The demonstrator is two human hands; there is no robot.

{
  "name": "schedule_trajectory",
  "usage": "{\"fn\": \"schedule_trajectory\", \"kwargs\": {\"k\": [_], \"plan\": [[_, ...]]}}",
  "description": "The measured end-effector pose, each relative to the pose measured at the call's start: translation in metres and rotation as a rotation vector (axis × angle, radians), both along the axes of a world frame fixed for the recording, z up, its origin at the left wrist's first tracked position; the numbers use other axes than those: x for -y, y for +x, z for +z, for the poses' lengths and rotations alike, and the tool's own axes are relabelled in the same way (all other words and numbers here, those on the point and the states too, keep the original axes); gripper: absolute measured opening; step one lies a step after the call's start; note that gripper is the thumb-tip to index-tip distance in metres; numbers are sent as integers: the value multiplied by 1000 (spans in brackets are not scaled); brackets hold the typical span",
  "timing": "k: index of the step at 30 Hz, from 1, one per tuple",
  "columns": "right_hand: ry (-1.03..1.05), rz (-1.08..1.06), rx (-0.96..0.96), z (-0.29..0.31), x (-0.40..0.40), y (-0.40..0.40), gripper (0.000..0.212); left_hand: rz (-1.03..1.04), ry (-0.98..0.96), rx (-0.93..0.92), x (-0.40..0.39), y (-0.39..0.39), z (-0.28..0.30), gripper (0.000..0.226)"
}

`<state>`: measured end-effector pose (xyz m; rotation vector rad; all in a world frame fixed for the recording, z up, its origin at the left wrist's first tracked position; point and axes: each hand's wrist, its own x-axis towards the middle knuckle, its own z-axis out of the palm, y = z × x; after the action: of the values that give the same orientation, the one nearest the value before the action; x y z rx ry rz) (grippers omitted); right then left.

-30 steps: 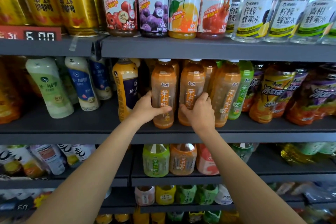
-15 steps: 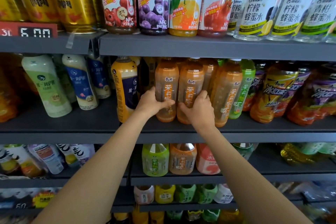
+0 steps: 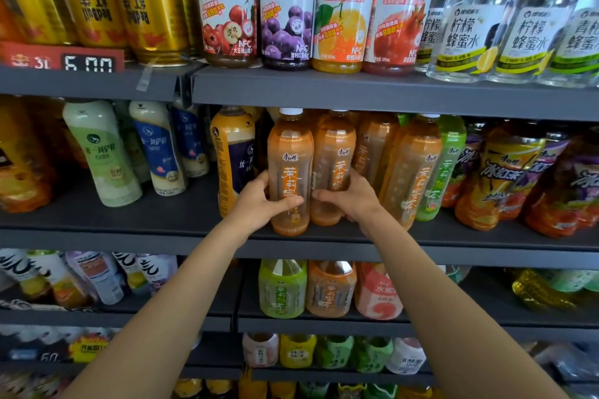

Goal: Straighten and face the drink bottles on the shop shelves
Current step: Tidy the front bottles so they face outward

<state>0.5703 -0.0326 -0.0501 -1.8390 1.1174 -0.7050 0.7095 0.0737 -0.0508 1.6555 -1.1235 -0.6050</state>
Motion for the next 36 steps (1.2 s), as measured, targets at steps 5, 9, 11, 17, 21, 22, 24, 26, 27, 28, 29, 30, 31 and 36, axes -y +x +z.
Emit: {"fn": "schedule_trajectory", "kwargs": {"k": [5, 9, 11, 17, 21, 22, 24, 26, 27, 28, 29, 30, 31, 36], "plan": [[-152, -49, -96, -8, -8, 13, 65, 10, -25, -15, -9, 4, -3, 56], [-211, 26, -117, -7, 0, 13, 74, 44, -30, -16, -12, 3, -6, 55], [-131, 70, -60, -7, 2, 14, 71, 48, -22, -17, -12, 4, -5, 57], [-127, 60, 29, -8, -3, 12, 66, 44, -17, -36, -13, 3, -4, 56], [-117, 73, 28, -7, -4, 9, 64, 37, -21, -44, -14, 2, -4, 57], [-102, 85, 27, -7, -4, 8, 64, 34, -24, -50, -14, 3, -4, 58], [-60, 104, 33, -7, -4, 7, 62, 22, -32, -69, -15, 3, -5, 59], [-43, 102, 25, -6, -5, 7, 62, 16, -41, -84, -16, 3, -7, 58], [-62, 89, 11, -6, -5, 10, 62, 21, -43, -85, -15, 3, -7, 58], [-89, 66, 0, -6, -7, 11, 62, 28, -41, -81, -15, 4, -7, 58], [-119, 31, -11, -7, -9, 13, 61, 35, -34, -72, -14, 4, -7, 59], [-149, -13, -25, -7, -13, 13, 61, 43, -29, -58, -13, 4, -7, 60], [-175, -62, -41, -7, -17, 13, 60, 53, -25, -46, -11, 4, -8, 61], [-260, -286, -141, -11, -36, -1, 61, 74, -51, -41, -2, -6, -8, 57]]}}
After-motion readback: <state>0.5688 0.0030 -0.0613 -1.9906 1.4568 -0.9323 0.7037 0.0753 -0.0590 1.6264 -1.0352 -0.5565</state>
